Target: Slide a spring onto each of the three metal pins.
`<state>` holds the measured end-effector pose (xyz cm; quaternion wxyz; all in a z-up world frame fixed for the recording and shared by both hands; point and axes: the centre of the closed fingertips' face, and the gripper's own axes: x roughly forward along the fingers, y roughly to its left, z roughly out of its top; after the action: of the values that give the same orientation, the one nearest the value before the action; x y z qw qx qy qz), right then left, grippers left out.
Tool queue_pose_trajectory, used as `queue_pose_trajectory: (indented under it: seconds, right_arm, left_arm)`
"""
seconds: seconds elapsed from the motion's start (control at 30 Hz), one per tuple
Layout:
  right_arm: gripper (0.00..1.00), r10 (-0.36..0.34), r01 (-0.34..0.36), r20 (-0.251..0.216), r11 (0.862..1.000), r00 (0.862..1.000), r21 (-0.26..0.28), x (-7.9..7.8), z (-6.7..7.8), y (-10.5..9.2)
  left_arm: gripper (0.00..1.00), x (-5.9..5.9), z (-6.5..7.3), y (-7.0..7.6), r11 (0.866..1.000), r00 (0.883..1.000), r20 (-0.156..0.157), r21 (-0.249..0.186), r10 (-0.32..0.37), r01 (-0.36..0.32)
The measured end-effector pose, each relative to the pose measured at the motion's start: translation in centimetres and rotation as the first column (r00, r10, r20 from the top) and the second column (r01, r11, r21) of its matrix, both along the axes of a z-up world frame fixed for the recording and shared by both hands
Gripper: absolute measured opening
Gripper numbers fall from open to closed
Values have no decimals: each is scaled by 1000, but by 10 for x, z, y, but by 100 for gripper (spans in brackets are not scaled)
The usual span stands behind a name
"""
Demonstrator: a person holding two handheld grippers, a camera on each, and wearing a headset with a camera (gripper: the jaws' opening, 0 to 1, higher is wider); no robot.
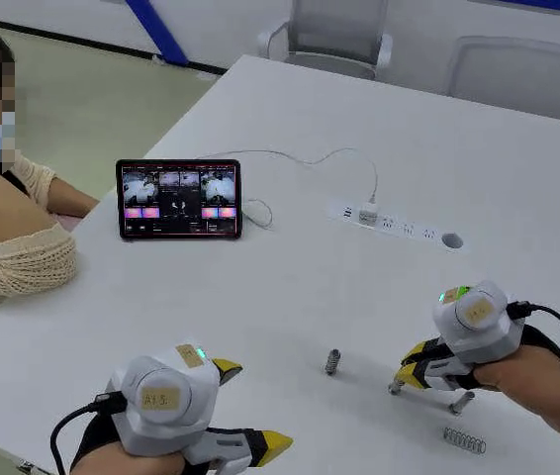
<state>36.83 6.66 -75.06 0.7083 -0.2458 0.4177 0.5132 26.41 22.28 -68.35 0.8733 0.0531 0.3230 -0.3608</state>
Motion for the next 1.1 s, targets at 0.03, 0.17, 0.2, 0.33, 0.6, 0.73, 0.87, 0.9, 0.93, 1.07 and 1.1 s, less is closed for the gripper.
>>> queue_pose_trajectory:
  seconds: [0.03,0.17,0.2,0.33,0.6,0.73,0.87,0.9,0.93,1.07,1.1]
  right_arm:
    - [13,1,-1,0,1000,1000,-3,0,-2,0]
    - [13,2,-2,-6,1000,1000,-9,0,-8,0]
    - [13,1,-1,-9,1000,1000,-12,-1,-9,0]
    - [13,-2,1,-11,1000,1000,-21,-2,-14,0]
    - [13,-17,17,-6,1000,1000,-18,-2,-23,3]
    - [16,-15,15,-13,1000,1000,-24,-4,-28,5]
    - [24,-25,24,-8,999,1000,-27,-4,-30,3]
    - [25,-28,28,-8,999,1000,-23,-4,-29,3]
    - [27,-37,37,-10,999,999,-16,-4,-27,2]
    - [37,-81,81,-2,997,997,-5,-2,-21,-4]
    - [38,-95,95,-5,995,995,5,-3,-20,-5]
  left_arm:
    - [65,-1,0,0,1000,1000,0,-1,0,0]
    - [65,-3,0,0,1000,1000,-2,-1,2,-2]
    - [65,-3,-1,1,1000,1000,-3,-3,4,-4]
    - [65,-5,-1,2,1000,1000,-5,-2,8,-8]
    - [64,-5,-1,7,1000,1000,-6,-4,25,-25]
    - [65,-6,-1,7,1000,1000,-5,-1,22,-22]
    - [64,-6,0,7,1000,1000,-5,-2,24,-24]
    - [64,-6,0,6,1000,1000,-4,-2,23,-23]
    - [64,-5,1,6,1000,1000,-5,-2,23,-23]
    - [65,-3,3,5,1000,1000,-3,-2,18,-18]
    - [65,-3,3,4,1000,1000,-3,-3,18,-18]
